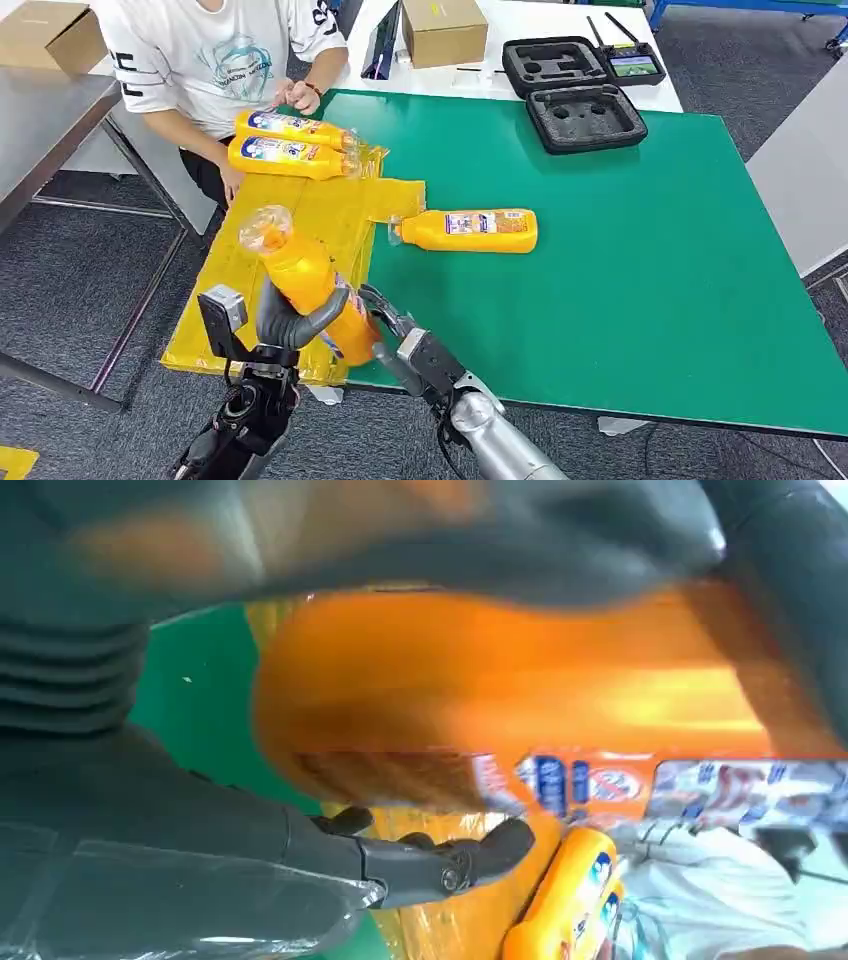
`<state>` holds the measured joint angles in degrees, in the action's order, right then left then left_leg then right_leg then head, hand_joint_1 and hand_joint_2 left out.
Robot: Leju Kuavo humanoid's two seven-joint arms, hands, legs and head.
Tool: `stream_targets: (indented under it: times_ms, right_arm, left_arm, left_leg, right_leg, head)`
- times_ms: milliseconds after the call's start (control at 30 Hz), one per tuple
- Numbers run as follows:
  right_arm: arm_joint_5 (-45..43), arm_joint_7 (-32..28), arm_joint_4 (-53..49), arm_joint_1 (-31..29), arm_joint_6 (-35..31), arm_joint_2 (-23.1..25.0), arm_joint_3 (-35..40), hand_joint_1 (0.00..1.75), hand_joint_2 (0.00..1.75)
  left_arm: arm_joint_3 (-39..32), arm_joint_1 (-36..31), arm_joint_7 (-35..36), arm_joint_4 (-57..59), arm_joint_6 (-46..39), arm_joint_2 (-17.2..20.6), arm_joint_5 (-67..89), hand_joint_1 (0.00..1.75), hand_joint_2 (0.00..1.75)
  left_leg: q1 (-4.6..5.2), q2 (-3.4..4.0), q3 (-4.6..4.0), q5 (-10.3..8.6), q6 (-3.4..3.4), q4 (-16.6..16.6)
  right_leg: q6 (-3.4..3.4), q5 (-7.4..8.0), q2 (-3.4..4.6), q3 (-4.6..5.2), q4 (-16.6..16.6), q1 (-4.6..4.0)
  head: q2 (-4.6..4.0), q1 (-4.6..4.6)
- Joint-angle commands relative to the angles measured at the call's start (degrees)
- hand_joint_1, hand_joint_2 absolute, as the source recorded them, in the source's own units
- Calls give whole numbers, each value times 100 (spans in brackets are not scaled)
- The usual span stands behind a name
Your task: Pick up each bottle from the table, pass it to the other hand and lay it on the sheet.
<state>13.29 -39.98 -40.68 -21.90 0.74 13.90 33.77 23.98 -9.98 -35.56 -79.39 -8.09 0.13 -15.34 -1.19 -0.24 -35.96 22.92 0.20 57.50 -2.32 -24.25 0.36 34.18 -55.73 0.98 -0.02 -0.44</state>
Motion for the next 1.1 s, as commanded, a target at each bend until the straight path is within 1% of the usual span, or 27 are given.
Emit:
stream_targets:
  times_ms: [33,100,133,200,267,333,367,400,433,467,500,533,567,600,633,667,700,733,767,800,867,900,933,967,1033,1067,1100]
  right_arm:
    - [-243,-2,-1605,320,-771,-324,-77,0,0]
    - [-387,-2,-2482,556,-1007,-470,-131,0,0]
    - [-425,-2,-2870,673,-1179,-545,-144,0,0]
    - [-551,-2,-3597,904,-1421,-701,-149,0,0]
    - [-542,-2,-3711,959,-1449,-740,-153,0,0]
    - [-487,-2,-4052,1055,-1641,-823,-93,0,0]
    - [-406,-2,-4150,1077,-1801,-838,-66,0,0]
    - [-402,-2,-4228,1119,-1803,-863,-40,0,0]
    - [-340,-2,-4289,1162,-1875,-856,-41,0,0]
    - [-314,-2,-4278,1189,-1833,-851,-48,0,0]
    - [-285,-2,-4272,1204,-1844,-839,-70,0,0]
    - [-289,-2,-4271,1205,-1824,-835,-84,0,0]
    - [-336,-2,-4296,1218,-1793,-827,-100,0,0]
    - [-423,-2,-4361,1233,-1756,-829,-127,0,0]
    - [-462,-2,-4387,1235,-1741,-825,-140,0,0]
    - [-463,-2,-4391,1226,-1743,-832,-135,0,0]
    - [-484,-2,-4400,1199,-1735,-820,-147,0,0]
    - [-500,-2,-4391,1189,-1716,-814,-152,0,0]
    - [-500,-2,-4391,1189,-1716,-814,-152,0,0]
    - [-500,-2,-4391,1189,-1716,-814,-152,0,0]
    - [-500,-2,-4391,1189,-1716,-814,-152,0,0]
    - [-533,-2,-4347,1164,-1661,-795,-165,0,0]
    - [-537,-2,-4311,1167,-1659,-778,-185,0,0]
    - [-548,-2,-4287,1169,-1603,-777,-195,0,0]
    - [-526,-2,-4265,1167,-1627,-790,-176,0,0]
    - [-566,-2,-4197,1170,-1551,-792,-179,0,0]
    - [-552,-2,-4169,1168,-1537,-795,-173,0,0]
  left_arm:
    - [-545,-547,-255,29,-1566,369,1844,175,175]
    - [-742,-840,-105,363,-1794,545,2551,175,175]
    - [-791,-935,22,533,-1843,634,2851,175,175]
    - [-886,-1193,148,1037,-1903,836,3279,175,175]
    - [-939,-1310,92,1276,-1792,862,3284,175,175]
    - [-746,-1617,284,1713,-2014,1004,3999,175,175]
    - [-799,-1695,308,1841,-2047,982,4004,175,175]
    - [-631,-1879,426,2127,-2170,1081,4463,175,175]
    - [-639,-1964,537,2273,-2146,1082,4547,175,175]
    - [-429,-2111,733,2506,-1995,1215,4922,175,175]
    - [-252,-2266,964,2719,-2081,1297,5451,175,175]
    - [-70,-2389,1097,2838,-1943,1376,5757,175,175]
    - [-15,-2460,1176,2901,-1951,1390,5933,175,175]
    - [220,-2688,1392,3099,-1605,1421,6311,175,175]
    - [266,-2764,1464,3168,-1493,1409,6390,175,175]
    - [430,-2880,1572,3289,-1261,1435,6602,169,175]
    - [556,-3064,1608,3430,-946,1374,6710,175,175]
    - [626,-3125,1641,3489,-831,1357,6785,175,175]
    - [626,-3125,1641,3489,-831,1357,6785,175,175]
    - [626,-3125,1641,3489,-831,1357,6785,175,175]
    - [626,-3125,1641,3489,-831,1357,6785,175,175]
    - [852,-3241,1698,3621,-471,1378,6993,175,175]
    - [834,-3297,1704,3679,-293,1329,6923,168,175]
    - [1010,-3446,1717,3847,92,1325,7036,175,175]
    - [1154,-3686,1676,4081,447,1276,7092,175,175]
    - [1285,-3947,1544,4420,1056,1190,7041,175,175]
    - [1374,-4125,1460,4678,1483,1115,6990,175,175]
  left_leg:
    - [-3,-4,9,8,3,6]
    - [-4,-12,22,17,4,13]
    - [-4,-17,3,3,2,6]
    - [-1,-11,8,1,1,0]
    - [-2,-13,16,3,3,-1]
    - [-1,-12,19,4,4,-3]
    - [0,-11,12,0,3,-2]
    - [-3,-20,21,6,3,2]
    - [-4,-20,26,8,4,1]
    - [-4,-29,33,12,5,5]
    - [-3,-29,28,7,5,1]
    - [-3,-18,18,1,3,-2]
    - [-5,-20,27,5,3,0]
    - [-3,-13,15,1,2,1]
    - [-4,-17,22,4,3,3]
    - [-4,-17,6,-2,2,3]
    - [-3,-21,18,3,4,4]
    - [-5,-21,5,-3,2,4]
    - [-8,-31,27,9,6,10]
    - [-1,-18,11,-2,3,1]
    - [-2,-7,17,2,4,1]
    - [-1,-3,25,8,4,3]
    - [-3,-2,11,0,1,2]
    - [-5,-4,41,18,7,8]
    - [-4,-20,8,-2,1,4]
    - [-8,-30,25,8,3,10]
    - [-6,-22,8,-1,1,8]
  right_leg:
    - [10,-10,-9,-11,-6,-5]
    - [18,-22,-20,-26,-14,-8]
    - [11,-10,-22,-8,-7,-6]
    - [10,-7,-17,-9,-3,-3]
    - [11,-10,-19,-19,0,-4]
    - [10,-10,-17,-22,2,-3]
    - [7,-7,-16,-13,1,-2]
    - [12,-14,-26,-26,-2,-6]
    - [12,-16,-27,-31,1,-7]
    - [16,-24,-37,-41,-3,-8]
    - [13,-20,-37,-36,0,-6]
    - [9,-10,-24,-23,2,-4]
    - [13,-15,-27,-35,1,-8]
    - [9,-8,-18,-18,0,-4]
    - [12,-13,-23,-27,-2,-7]
    - [8,-7,-22,-10,-2,-5]
    - [12,-13,-27,-23,-3,-6]
    - [8,-7,-25,-10,-1,-6]
    - [16,-22,-39,-38,-6,-12]
    - [8,-9,-23,-15,-1,-3]
    - [9,-8,-12,-20,1,-5]
    - [9,-12,-8,-26,-2,-3]
    - [6,-3,-6,-12,0,-4]
    - [15,-21,-13,-46,-2,-10]
    - [7,-7,-23,-14,-1,-6]
    - [14,-19,-37,-37,-5,-12]
    - [8,-8,-26,-16,-4,-8]
  head:
    - [2,0]
    - [2,-2]
    - [2,0]
    - [2,-2]
    - [2,0]
    - [2,0]
    - [0,0]
    - [2,-2]
    - [2,-2]
    - [2,0]
    - [2,0]
    - [2,0]
    - [2,0]
    - [2,-2]
    - [2,2]
    - [0,0]
    - [2,-2]
    - [2,0]
    - [2,0]
    - [2,-2]
    - [2,0]
    - [2,-4]
    - [2,0]
    - [2,0]
    - [2,2]
    - [2,-2]
    - [2,-2]
